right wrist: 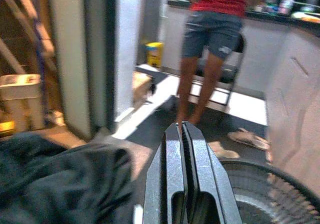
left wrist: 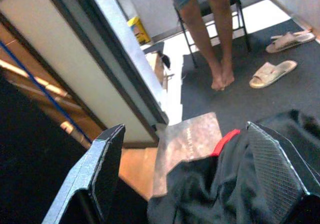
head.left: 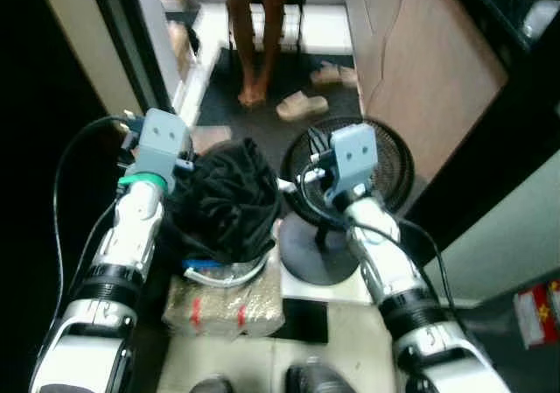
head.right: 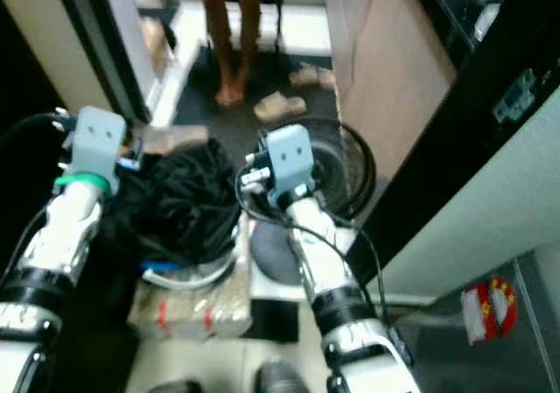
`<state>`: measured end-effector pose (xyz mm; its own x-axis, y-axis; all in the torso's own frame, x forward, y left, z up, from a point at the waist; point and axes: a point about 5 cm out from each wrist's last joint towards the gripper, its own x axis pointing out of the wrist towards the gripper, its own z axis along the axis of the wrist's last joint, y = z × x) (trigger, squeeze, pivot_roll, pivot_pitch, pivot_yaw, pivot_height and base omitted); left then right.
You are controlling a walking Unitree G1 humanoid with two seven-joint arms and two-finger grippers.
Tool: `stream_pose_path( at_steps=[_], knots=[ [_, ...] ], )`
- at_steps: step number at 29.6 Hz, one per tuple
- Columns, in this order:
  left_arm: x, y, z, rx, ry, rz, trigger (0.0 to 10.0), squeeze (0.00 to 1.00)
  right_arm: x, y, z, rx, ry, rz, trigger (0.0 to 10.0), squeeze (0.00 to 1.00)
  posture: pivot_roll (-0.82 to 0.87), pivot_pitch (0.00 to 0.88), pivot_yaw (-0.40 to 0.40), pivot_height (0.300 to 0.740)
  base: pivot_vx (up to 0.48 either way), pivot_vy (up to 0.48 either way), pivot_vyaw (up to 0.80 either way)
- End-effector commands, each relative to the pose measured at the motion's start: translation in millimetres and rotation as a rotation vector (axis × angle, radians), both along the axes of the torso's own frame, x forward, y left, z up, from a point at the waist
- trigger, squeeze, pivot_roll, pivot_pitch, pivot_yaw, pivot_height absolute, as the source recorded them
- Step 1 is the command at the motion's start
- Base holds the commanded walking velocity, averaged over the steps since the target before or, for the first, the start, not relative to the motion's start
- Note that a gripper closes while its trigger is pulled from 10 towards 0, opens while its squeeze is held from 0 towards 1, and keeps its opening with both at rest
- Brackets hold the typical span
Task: Clothes washing
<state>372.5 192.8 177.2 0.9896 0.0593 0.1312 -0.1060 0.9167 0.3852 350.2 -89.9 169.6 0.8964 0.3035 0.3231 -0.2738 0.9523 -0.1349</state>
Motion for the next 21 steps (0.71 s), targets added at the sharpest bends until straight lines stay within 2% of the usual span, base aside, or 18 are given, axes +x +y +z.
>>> stream_pose_path(
  at_steps=[1,9,16,21],
  knots=[
    [-1.4,7.3,-5,0.009,0.017,0.019,10.0,0.0,-1.7,4.5,-5,0.009,0.018,0.01,10.0,0.0,-0.01,0.067,0.004,0.74,0.341,0.0,0.0],
    [-1.0,5.6,-8,0.01,0.026,0.017,10.0,0.0,-1.1,2.5,-6,0.009,0.028,0.003,10.0,0.0,-0.01,0.061,0.005,0.74,0.301,0.0,0.0],
    [-4.9,-3.2,-21,0.032,0.071,-0.041,10.0,0.0,-1.8,1.1,-8,0.004,0.034,0.001,10.0,0.0,-0.01,0.058,0.006,0.74,0.0,0.0,0.0],
    [-6.6,-4.9,-24,0.008,0.07,-0.046,10.0,0.0,-2.5,1.2,-10,0.011,0.041,-0.002,10.0,0.0,-0.01,0.059,0.006,0.74,0.0,0.0,0.0]
  ],
)
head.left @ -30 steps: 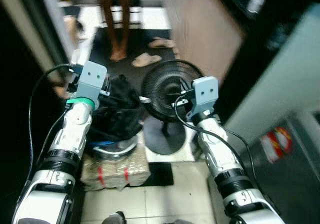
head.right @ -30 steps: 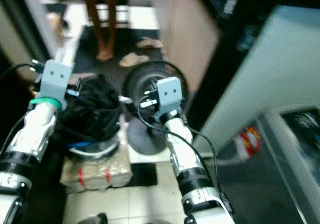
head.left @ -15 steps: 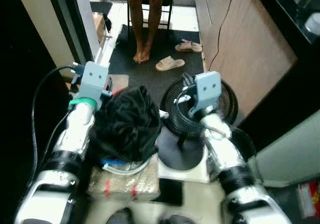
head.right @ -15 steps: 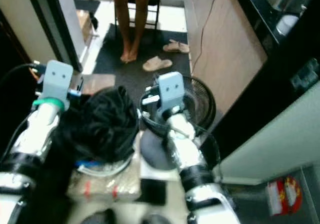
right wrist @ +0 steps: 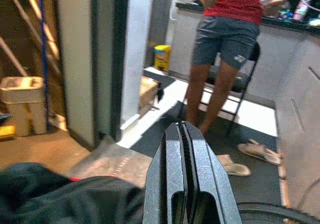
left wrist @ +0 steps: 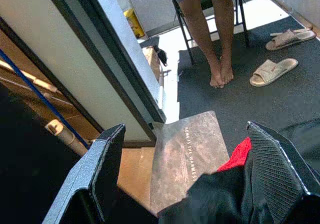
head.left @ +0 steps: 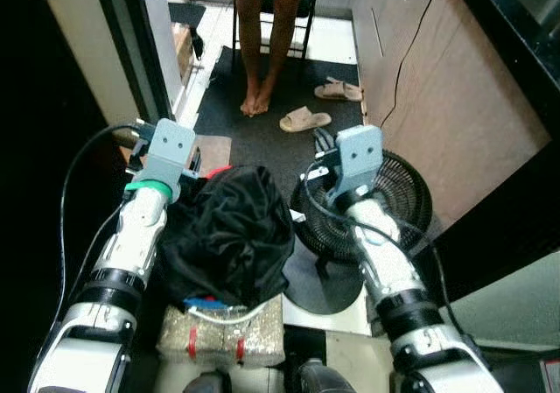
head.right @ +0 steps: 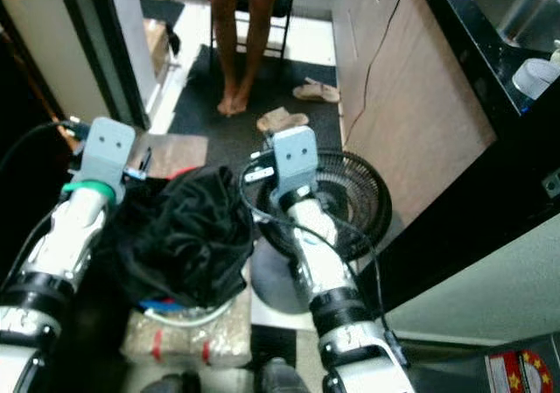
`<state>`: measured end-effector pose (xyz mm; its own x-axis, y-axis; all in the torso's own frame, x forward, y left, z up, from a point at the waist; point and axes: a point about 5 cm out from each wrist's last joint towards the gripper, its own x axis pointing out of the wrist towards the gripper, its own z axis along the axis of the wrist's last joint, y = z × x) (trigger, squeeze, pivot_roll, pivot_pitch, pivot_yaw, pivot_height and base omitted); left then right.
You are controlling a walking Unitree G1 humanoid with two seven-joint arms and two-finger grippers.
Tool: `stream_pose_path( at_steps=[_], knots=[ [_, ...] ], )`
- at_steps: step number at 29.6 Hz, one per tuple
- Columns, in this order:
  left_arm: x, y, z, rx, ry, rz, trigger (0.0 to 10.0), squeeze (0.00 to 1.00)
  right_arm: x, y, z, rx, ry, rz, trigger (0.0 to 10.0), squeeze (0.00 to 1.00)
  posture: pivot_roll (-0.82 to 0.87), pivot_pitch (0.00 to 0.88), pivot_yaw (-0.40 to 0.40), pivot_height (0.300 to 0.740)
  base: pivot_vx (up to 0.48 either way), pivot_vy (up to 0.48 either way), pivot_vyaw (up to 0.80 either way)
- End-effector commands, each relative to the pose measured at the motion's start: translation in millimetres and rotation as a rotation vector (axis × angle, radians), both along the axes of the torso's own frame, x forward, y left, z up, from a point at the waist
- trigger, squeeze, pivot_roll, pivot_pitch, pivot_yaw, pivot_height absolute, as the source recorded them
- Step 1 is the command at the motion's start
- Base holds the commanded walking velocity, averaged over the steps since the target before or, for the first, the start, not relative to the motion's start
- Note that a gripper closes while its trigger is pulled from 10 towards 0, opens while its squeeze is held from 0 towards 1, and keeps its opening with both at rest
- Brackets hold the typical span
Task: Clothes washing
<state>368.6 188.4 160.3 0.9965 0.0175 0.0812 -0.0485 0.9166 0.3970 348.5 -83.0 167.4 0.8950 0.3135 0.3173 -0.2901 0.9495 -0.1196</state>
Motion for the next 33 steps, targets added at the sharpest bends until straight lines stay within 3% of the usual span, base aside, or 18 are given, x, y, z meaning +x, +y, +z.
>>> stream_pose_path(
  at_steps=[1,23,33],
  knots=[
    [-2.6,-0.6,-7.2,0.001,0.018,-0.005,10.0,0.0,-1.0,-5.4,-7.6,-0.004,0.029,-0.016,10.0,0.0,-0.01,0.059,0.007,0.74,0.0,0.0,0.0],
    [-1.5,-2.2,0.4,-0.001,-0.025,-0.019,10.0,0.0,-1.2,-5.2,-7.3,-0.001,0.027,-0.018,10.0,0.0,-0.01,0.069,0.01,0.74,0.0,0.0,0.0],
    [-1.8,-1.5,1.7,-0.001,-0.039,-0.015,10.0,0.0,-1.5,-5.0,-7.6,0.0,0.028,-0.017,10.0,0.0,-0.01,0.072,0.008,0.74,0.461,0.0,0.0]
  ],
)
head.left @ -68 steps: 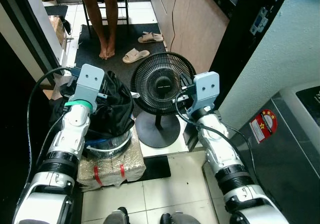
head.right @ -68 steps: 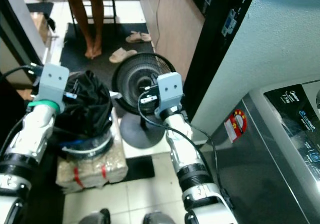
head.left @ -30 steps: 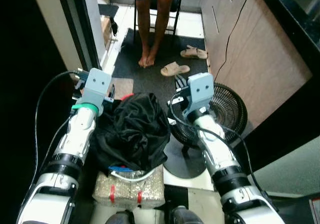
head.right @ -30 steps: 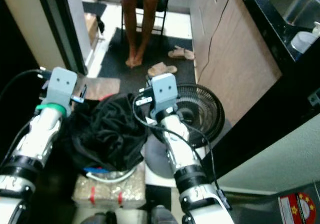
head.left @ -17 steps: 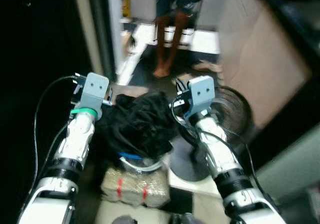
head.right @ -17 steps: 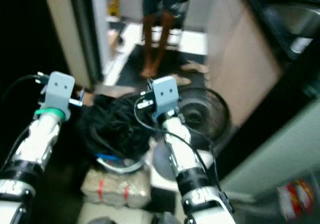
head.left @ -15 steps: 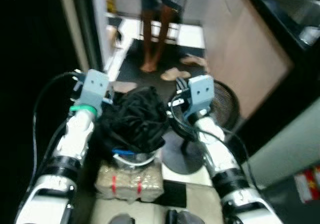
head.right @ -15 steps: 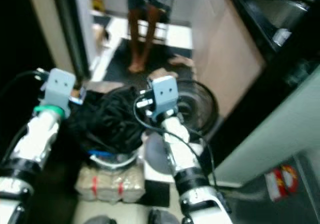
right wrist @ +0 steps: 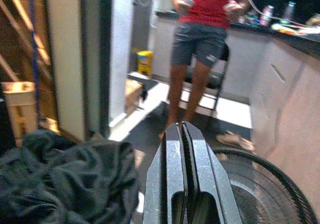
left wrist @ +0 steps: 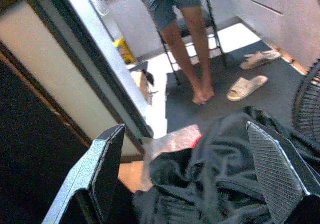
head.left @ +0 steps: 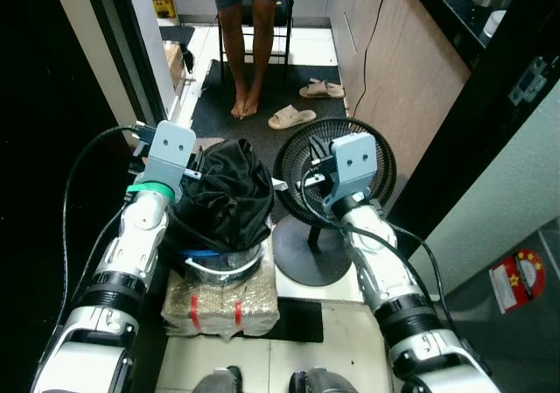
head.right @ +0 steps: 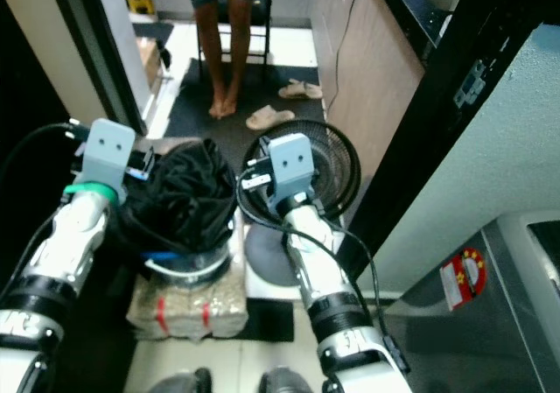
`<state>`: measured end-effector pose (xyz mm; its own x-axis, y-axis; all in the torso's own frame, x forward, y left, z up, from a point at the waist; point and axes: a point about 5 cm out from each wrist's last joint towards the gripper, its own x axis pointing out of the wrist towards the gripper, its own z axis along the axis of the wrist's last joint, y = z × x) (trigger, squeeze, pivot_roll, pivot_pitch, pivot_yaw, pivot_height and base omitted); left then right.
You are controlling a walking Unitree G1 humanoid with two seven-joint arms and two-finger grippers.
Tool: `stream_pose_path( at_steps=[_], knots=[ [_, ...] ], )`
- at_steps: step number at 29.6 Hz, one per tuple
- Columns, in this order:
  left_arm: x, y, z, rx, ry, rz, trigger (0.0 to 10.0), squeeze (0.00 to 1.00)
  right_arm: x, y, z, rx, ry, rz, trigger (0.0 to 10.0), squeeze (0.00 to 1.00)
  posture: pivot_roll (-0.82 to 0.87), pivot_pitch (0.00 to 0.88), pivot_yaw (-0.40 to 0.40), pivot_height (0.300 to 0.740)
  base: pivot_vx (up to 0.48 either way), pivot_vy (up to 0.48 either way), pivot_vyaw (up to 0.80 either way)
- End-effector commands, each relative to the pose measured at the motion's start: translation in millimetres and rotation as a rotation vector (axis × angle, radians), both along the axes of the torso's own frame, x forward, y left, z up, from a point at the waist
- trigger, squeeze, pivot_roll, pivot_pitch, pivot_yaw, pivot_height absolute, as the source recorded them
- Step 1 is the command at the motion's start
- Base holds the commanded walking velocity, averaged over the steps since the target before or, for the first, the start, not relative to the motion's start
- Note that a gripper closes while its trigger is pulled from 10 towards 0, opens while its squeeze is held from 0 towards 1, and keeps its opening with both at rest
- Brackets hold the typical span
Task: Clothes washing
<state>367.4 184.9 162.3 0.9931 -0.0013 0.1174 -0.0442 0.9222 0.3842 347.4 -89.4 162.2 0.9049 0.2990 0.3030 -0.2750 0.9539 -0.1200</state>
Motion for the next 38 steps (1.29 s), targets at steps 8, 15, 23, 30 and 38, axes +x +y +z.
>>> stream_pose_path(
  at_steps=[8,15,23,30,38],
  knots=[
    [-0.4,2.9,-0.3,0.001,-0.006,0.017,10.0,0.0,-0.2,1.7,-2.3,-0.003,0.012,0.001,10.0,0.0,-0.01,0.073,0.008,0.74,0.332,0.0,0.0],
    [0.0,2.7,-0.7,0.002,-0.001,0.02,10.0,0.0,-0.2,1.8,-2.3,-0.003,0.012,0.002,10.0,0.0,-0.01,0.074,0.007,0.74,0.0,0.0,0.0],
    [-0.5,0.5,-4.8,0.007,0.018,0.009,10.0,0.0,-0.4,2.7,-2.3,-0.002,0.012,0.005,10.0,0.0,-0.01,0.074,0.007,0.74,0.0,0.0,0.0],
    [-1.0,-1.7,-6.9,0.008,0.022,-0.005,10.0,0.0,-0.7,2.6,-2.1,0.005,0.011,0.006,10.0,0.0,-0.01,0.073,0.009,0.74,0.0,0.0,0.0],
    [-1.1,-2.2,-7.8,0.011,0.026,-0.007,10.0,0.0,-0.8,2.7,-2.4,0.009,0.011,0.006,10.0,0.0,-0.01,0.07,0.007,0.74,0.0,0.0,0.0]
  ],
)
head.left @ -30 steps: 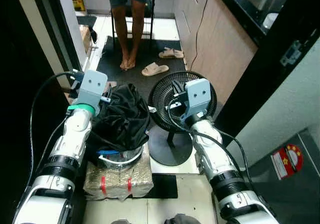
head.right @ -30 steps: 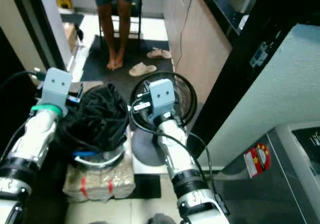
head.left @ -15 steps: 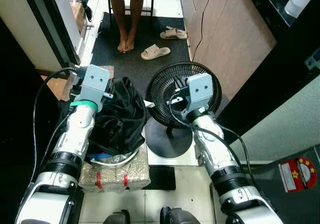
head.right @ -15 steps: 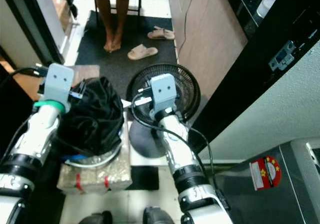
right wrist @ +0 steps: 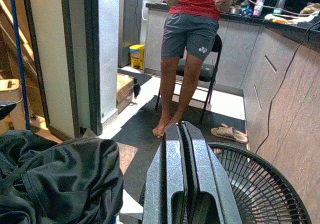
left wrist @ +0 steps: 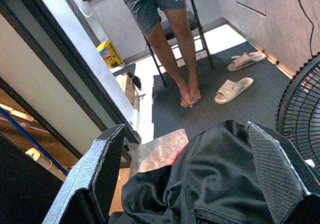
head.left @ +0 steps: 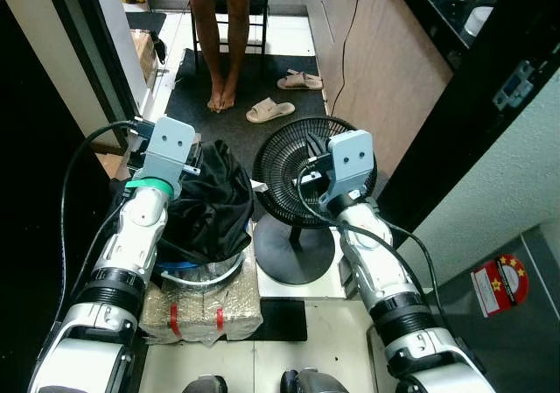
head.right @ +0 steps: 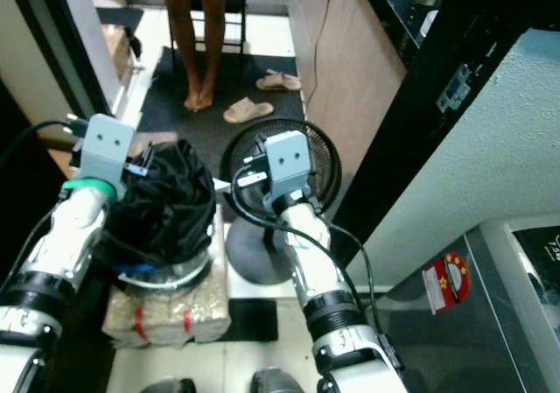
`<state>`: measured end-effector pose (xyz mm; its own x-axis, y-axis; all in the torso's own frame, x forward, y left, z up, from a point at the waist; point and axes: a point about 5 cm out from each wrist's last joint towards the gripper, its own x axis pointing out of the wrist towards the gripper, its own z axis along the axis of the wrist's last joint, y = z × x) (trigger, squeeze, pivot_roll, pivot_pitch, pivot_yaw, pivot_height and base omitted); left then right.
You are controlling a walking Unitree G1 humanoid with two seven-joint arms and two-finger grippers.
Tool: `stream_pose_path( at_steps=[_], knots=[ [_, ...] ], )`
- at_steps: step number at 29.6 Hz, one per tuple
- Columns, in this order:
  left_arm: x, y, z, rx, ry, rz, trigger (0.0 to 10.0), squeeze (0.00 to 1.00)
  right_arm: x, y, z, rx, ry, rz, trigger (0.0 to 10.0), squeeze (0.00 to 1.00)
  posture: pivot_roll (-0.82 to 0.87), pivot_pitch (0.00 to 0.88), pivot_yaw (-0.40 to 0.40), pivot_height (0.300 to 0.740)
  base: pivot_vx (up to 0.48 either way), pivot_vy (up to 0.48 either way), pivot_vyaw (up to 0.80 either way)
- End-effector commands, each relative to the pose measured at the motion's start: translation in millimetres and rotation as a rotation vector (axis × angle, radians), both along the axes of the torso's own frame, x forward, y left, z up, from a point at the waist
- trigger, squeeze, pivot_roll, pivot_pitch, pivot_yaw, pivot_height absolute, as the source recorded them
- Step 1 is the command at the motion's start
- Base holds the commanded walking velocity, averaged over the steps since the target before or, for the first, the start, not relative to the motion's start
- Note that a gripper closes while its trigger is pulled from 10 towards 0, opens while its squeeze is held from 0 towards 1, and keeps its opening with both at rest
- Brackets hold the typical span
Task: Clothes washing
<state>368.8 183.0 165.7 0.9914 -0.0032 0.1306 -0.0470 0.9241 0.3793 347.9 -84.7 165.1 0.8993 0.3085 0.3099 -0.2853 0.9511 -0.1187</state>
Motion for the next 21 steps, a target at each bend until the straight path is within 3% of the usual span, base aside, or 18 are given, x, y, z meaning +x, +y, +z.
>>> stream_pose_path(
  at_steps=[1,21],
  knots=[
    [-2.8,-1.2,-11.3,0.013,0.04,-0.012,10.0,0.0,-1.4,-1.9,-5.2,0.006,0.017,-0.005,10.0,0.0,-0.01,0.07,0.007,0.74,0.0,0.0,0.0],
    [-2.4,-6.7,-7.9,-0.018,0.017,-0.03,10.0,0.0,-0.3,-0.8,-3.4,-0.021,0.01,0.005,10.0,0.0,-0.01,0.05,0.001,0.74,0.0,0.0,0.0]
  ],
)
